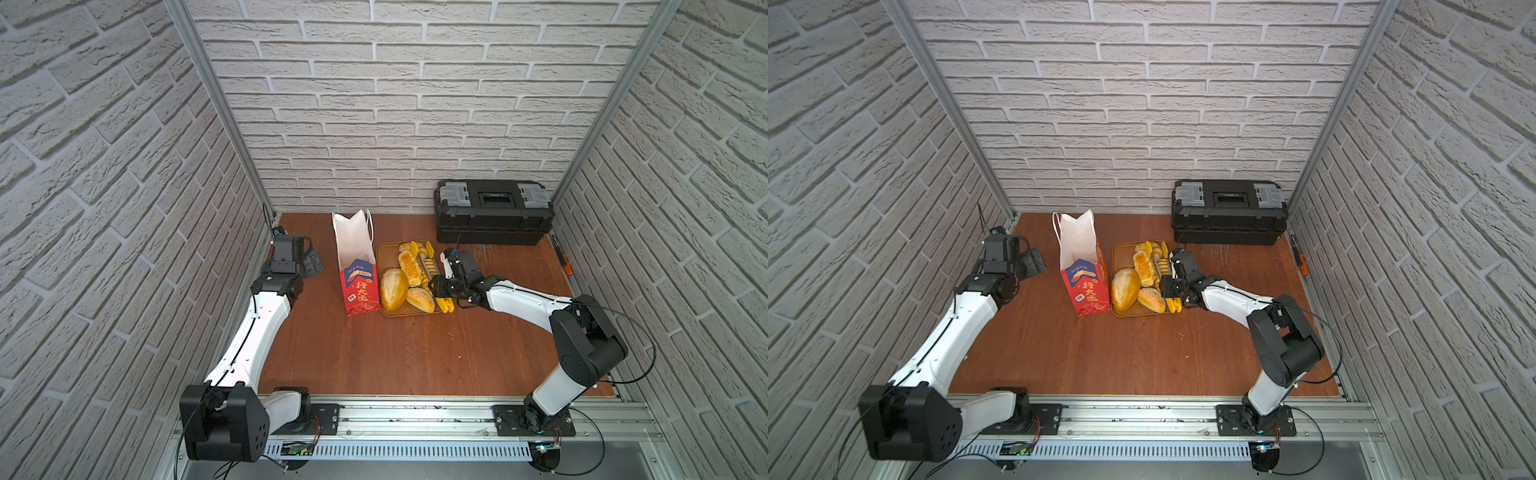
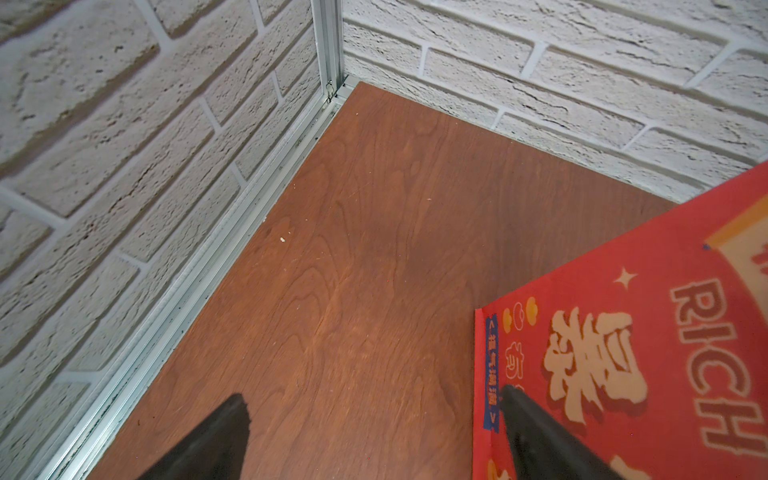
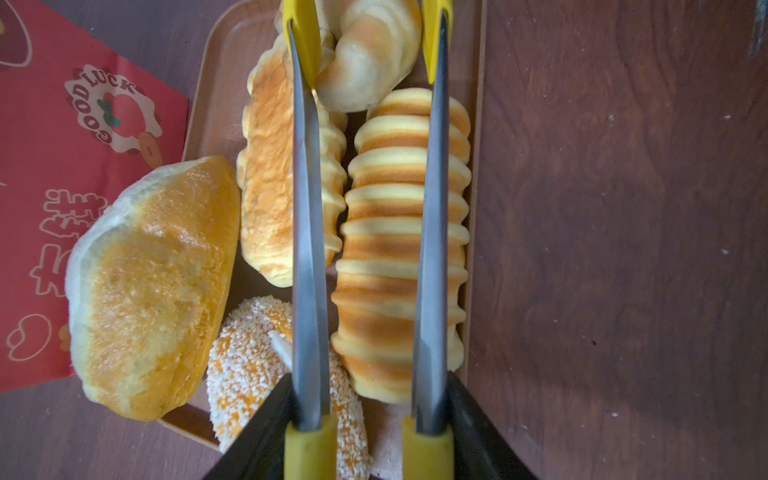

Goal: Pack bread into a paper bag
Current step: Pick up the fake bread from the plate.

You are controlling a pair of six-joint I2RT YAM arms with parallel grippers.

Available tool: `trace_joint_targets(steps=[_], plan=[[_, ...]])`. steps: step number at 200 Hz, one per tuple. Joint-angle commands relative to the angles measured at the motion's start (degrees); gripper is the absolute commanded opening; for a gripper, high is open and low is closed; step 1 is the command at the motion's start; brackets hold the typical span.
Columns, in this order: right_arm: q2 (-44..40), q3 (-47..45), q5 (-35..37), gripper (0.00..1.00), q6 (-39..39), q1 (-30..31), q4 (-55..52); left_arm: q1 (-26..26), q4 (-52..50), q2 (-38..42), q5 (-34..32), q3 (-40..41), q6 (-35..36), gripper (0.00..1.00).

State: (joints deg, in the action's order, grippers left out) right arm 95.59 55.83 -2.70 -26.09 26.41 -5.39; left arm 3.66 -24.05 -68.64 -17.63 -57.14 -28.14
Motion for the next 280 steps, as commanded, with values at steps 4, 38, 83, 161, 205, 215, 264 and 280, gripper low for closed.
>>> trace_joint_targets(steps=[4,38,83,161,205,215,264,280], plan=[[0.2,2.1,0.2,0.54,0.9,0.3,2.5,0.3,0.8,-0.6,-0.6,-1.6,0.3,0.96],[1.6,3.3,0.2,0.54,1.4,0.3,1.0,0.3,0.8,-1.0,-0.6,-1.8,0.2,0.96],[2.9,4.3,-1.5,0.27,2.1,0.3,0.7,0.4,0.9,-1.5,-0.5,-2.0,0.2,0.95],[-3.5,2.8,-0.6,0.16,2.5,0.5,1.3,0.7,0.3,-1.4,-0.5,-2.8,0.3,0.93],[-13.8,7.0,4.0,0.17,6.8,1.6,-5.9,0.7,-0.5,0.0,-1.8,-3.6,-0.2,0.93],[-16.4,7.9,4.9,0.17,7.6,1.9,-7.2,0.7,-0.6,0.4,-2.0,-3.7,-0.4,0.93],[-27.1,14.2,10.3,0.17,14.6,7.6,-15.3,0.9,-1.5,3.0,-2.9,-3.9,-0.7,0.93],[-29.0,17.5,11.1,0.16,15.7,11.0,-18.3,0.9,-1.8,3.6,-2.7,-4.1,-0.8,0.93]])
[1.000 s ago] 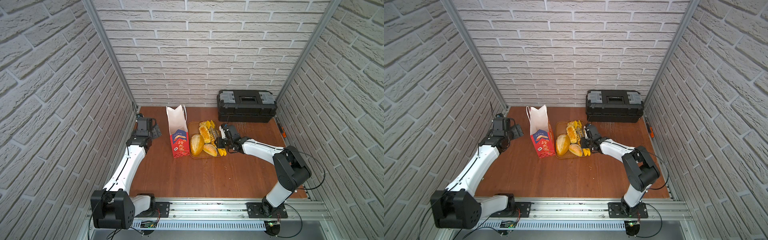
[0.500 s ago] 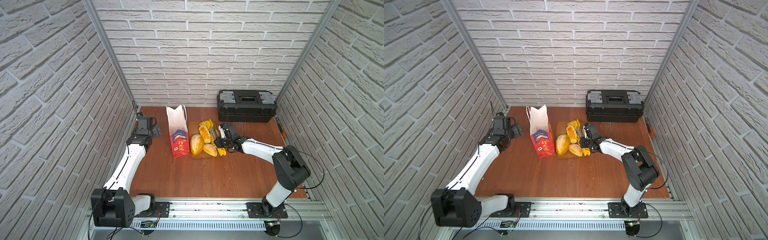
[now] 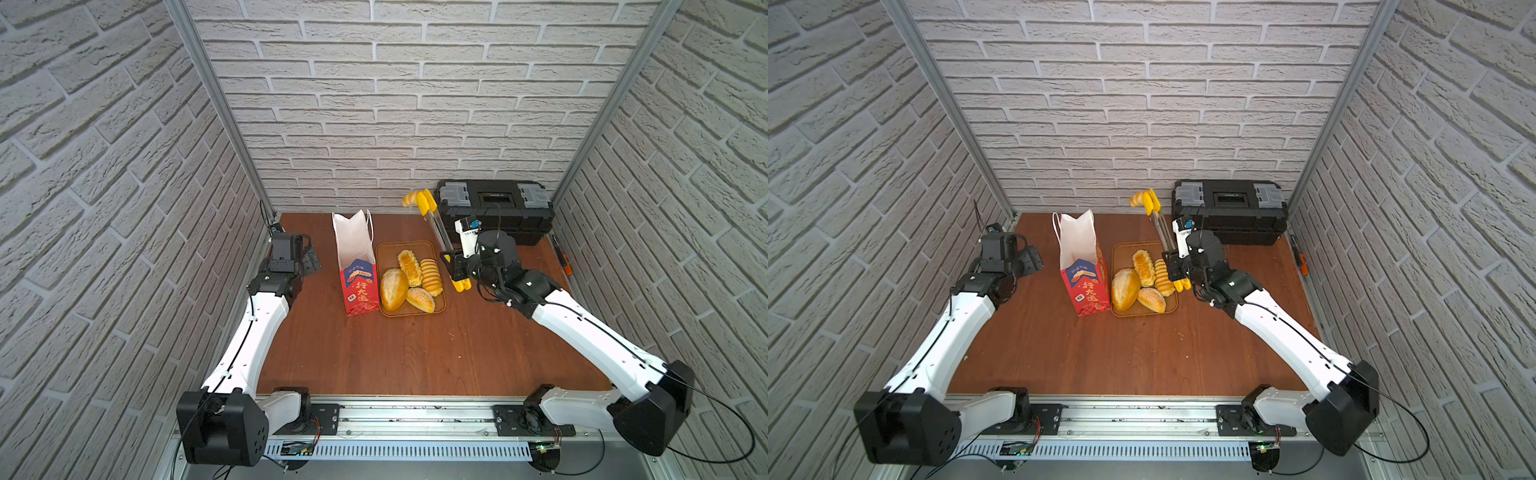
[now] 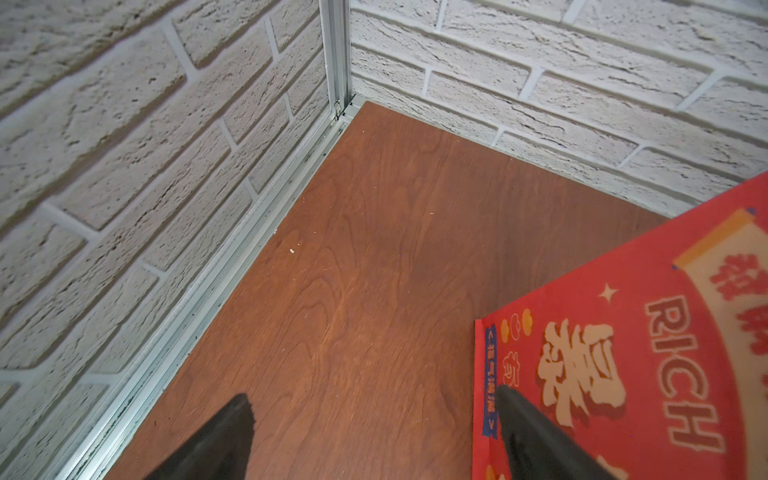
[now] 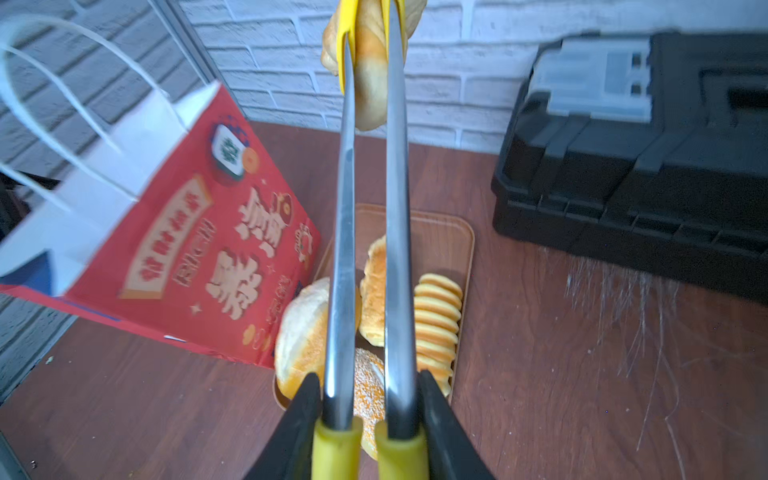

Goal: Pack bread into a paper bag
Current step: Pick up the fake bread from the plate, then place the fake bread in the paper bag.

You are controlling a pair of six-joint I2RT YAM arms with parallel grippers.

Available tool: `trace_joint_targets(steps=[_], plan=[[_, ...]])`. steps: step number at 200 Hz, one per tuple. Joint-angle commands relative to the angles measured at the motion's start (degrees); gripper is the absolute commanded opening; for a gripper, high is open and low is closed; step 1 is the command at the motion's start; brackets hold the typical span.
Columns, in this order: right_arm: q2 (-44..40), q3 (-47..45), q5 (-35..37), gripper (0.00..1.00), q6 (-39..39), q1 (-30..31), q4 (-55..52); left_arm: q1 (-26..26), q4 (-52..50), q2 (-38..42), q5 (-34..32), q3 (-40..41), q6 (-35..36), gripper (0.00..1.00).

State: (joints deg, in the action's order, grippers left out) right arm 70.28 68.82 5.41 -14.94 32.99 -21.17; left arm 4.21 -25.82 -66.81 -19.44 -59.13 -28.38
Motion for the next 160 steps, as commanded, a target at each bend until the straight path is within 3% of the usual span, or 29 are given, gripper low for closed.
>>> trace_joint_targets(steps=[1,60,114,160], plan=[[-3.7,4.6,3.0,0.16,4.6,4.6,-2.7,0.4,-0.1,1.8,-0.9,-2.1,-0.5,0.94],[-3.3,12.4,11.6,0.16,10.1,19.8,-6.1,0.9,-1.6,3.3,-0.4,-2.7,-1.1,0.93],[1.3,14.2,18.0,0.16,13.0,23.9,-8.2,0.9,-2.1,5.0,-0.6,-1.9,-0.8,0.94],[5.0,15.0,18.6,0.16,14.0,24.4,-8.1,0.9,-2.1,4.2,-0.9,-1.8,-0.7,0.94]])
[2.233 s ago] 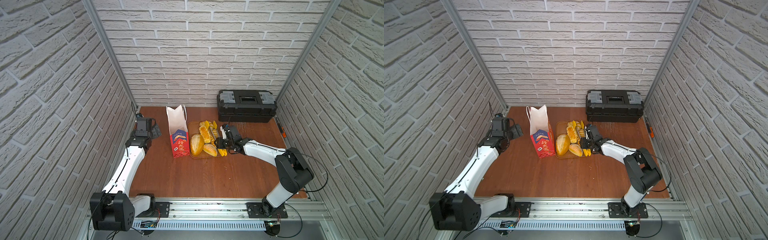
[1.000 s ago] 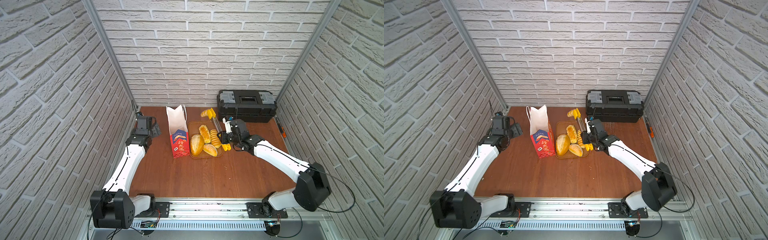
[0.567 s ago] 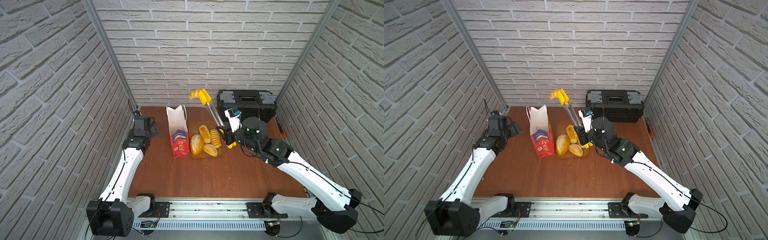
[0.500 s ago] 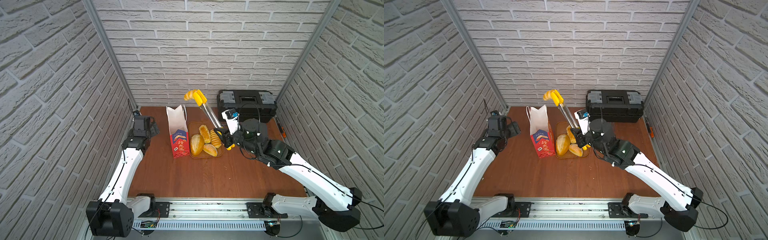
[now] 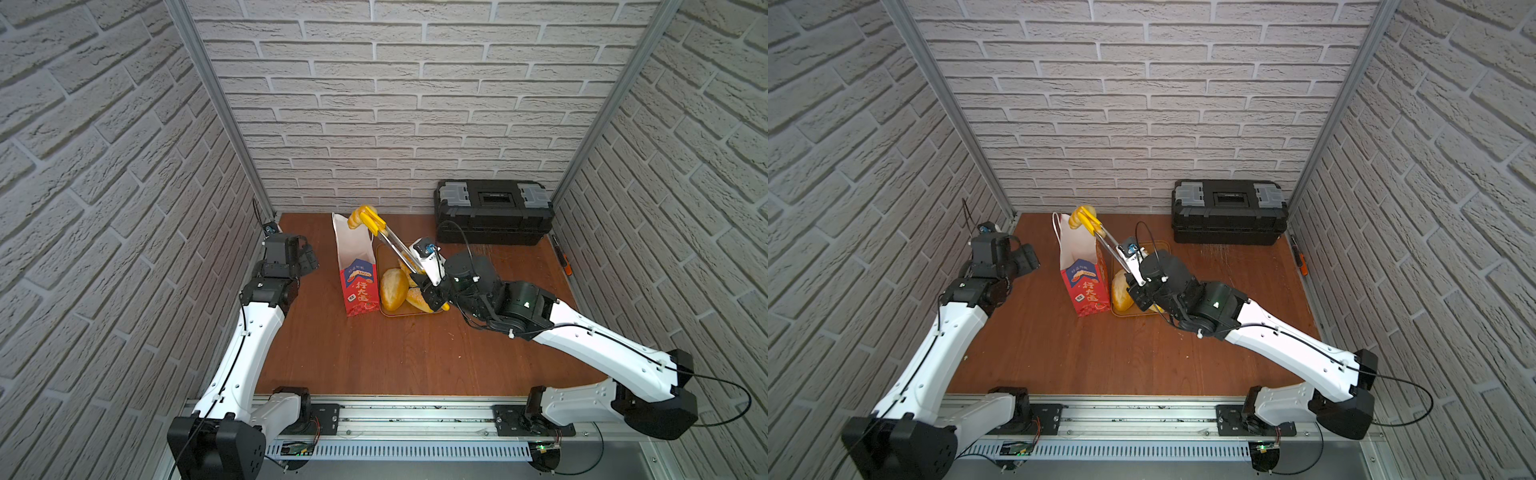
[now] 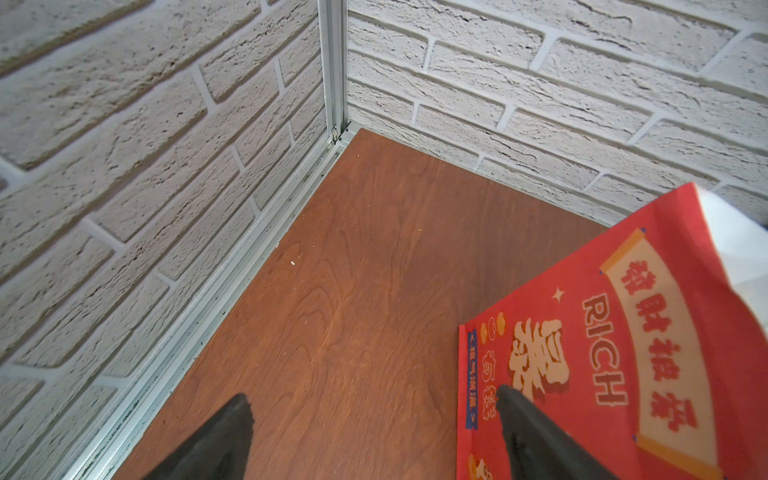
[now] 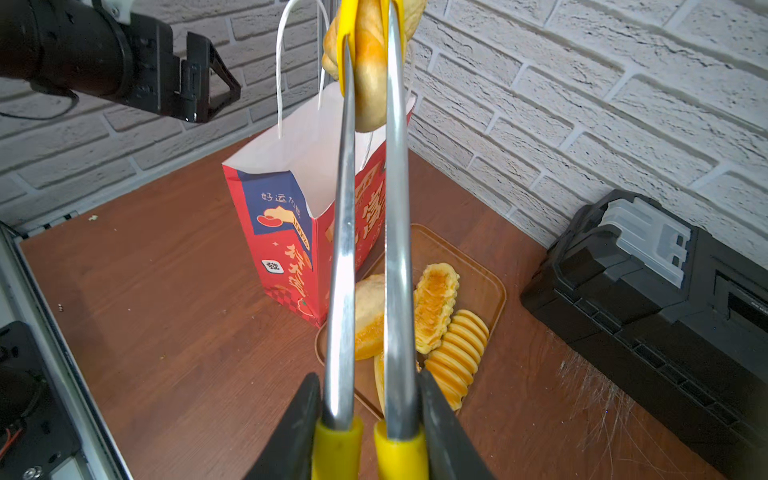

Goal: Pack bread into a paper bag
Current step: Place the fake bread in the paper bag.

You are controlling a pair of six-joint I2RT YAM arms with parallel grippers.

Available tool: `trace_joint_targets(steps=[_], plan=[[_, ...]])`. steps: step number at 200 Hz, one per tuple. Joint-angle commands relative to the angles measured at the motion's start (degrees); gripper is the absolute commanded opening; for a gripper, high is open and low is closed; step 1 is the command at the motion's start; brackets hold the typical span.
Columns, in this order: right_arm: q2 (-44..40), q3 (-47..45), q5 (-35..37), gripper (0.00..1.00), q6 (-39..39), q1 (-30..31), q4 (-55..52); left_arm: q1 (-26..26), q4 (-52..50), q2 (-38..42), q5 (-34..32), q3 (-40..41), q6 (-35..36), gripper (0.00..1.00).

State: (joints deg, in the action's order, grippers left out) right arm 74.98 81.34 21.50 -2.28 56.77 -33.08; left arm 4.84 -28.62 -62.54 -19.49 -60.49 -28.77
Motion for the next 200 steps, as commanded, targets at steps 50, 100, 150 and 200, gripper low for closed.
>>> trace_joint_targets(steps=[50,100,150,200], plan=[[0.5,1.0,4.4,0.38,0.9,0.6,5.4,0.3,1.0,-1.0,-0.9,-0.2,-0.3,0.94],[-0.8,-1.7,5.0,0.53,0.8,0.6,8.5,0.3,1.1,-1.6,-0.8,-0.3,-0.3,0.94],[-3.3,-3.9,2.9,0.32,1.3,0.6,11.5,0.3,1.0,-1.8,-1.0,-0.4,-0.3,0.94],[-12.7,-10.0,-0.1,0.32,2.4,0.6,19.5,0.3,0.6,-2.1,-1.3,-0.8,-0.2,0.94]])
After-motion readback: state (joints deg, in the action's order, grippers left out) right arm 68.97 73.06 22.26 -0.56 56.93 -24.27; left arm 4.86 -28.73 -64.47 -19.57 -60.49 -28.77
